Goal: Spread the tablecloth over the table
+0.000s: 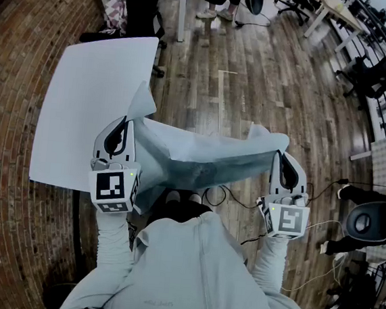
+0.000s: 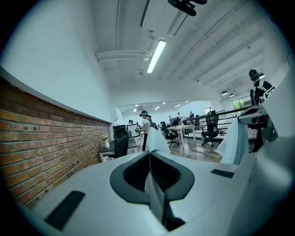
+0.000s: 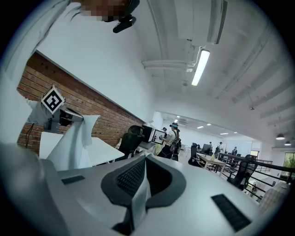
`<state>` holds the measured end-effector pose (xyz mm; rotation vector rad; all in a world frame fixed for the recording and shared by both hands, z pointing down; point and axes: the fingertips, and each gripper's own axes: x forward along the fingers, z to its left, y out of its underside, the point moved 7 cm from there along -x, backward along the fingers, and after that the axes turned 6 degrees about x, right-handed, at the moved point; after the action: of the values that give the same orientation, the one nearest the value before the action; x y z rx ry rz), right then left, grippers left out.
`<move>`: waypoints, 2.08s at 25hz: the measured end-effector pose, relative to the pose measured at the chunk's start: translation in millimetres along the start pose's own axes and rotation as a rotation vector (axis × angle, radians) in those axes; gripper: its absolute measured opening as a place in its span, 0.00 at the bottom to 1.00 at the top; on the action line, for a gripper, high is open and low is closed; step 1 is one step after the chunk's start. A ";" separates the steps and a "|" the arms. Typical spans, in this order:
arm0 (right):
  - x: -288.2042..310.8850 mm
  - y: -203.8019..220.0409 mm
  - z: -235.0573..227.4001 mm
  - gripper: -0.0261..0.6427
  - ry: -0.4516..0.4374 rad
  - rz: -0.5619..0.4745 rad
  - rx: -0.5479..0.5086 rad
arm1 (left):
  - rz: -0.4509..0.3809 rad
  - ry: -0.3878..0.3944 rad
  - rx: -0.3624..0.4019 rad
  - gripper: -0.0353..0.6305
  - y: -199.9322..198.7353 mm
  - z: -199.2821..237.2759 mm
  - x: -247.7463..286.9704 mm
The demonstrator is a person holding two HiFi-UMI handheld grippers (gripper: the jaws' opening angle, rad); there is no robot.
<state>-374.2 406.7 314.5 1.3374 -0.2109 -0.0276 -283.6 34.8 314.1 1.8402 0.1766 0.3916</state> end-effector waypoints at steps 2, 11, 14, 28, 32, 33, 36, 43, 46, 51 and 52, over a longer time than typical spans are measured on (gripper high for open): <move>0.5 -4.4 -4.4 0.07 0.018 -0.018 0.011 | -0.005 -0.011 -0.001 0.09 -2.7 2.9 -0.1; 9.1 -11.7 -33.8 0.07 0.041 -0.092 -0.002 | -0.034 -0.058 0.005 0.09 -14.0 -8.3 1.6; 15.5 -10.4 -43.5 0.07 0.038 -0.101 -0.005 | -0.036 -0.069 0.001 0.09 -14.9 -14.9 3.8; 76.3 -11.4 -80.1 0.07 0.014 -0.113 -0.002 | -0.022 -0.098 0.000 0.09 -24.5 -16.9 70.3; 108.6 -5.3 -87.2 0.07 0.020 -0.094 0.005 | 0.001 -0.100 -0.004 0.09 -20.6 -6.0 105.2; 117.9 -4.1 -89.5 0.07 0.022 -0.088 0.011 | 0.006 -0.103 -0.005 0.09 -20.3 -2.1 114.2; 148.6 -4.2 -95.2 0.07 0.014 -0.070 0.014 | 0.017 -0.115 -0.012 0.09 -20.8 9.6 140.4; 229.4 -21.1 -90.6 0.07 -0.023 -0.068 -0.011 | 0.034 -0.139 -0.016 0.09 -20.8 45.8 195.0; 263.8 -32.6 -85.3 0.07 -0.037 -0.083 -0.021 | 0.033 -0.160 -0.024 0.09 -19.7 66.8 212.5; 309.5 -50.4 -69.9 0.07 -0.043 -0.140 -0.051 | 0.021 -0.187 -0.023 0.09 -16.8 100.8 230.9; 316.4 -53.0 -67.2 0.07 -0.045 -0.152 -0.048 | 0.021 -0.193 -0.022 0.09 -16.2 106.2 232.6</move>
<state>-47.3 414.4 291.9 1.3039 -0.1460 -0.1899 -28.0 17.8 312.4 1.8475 0.0207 0.2278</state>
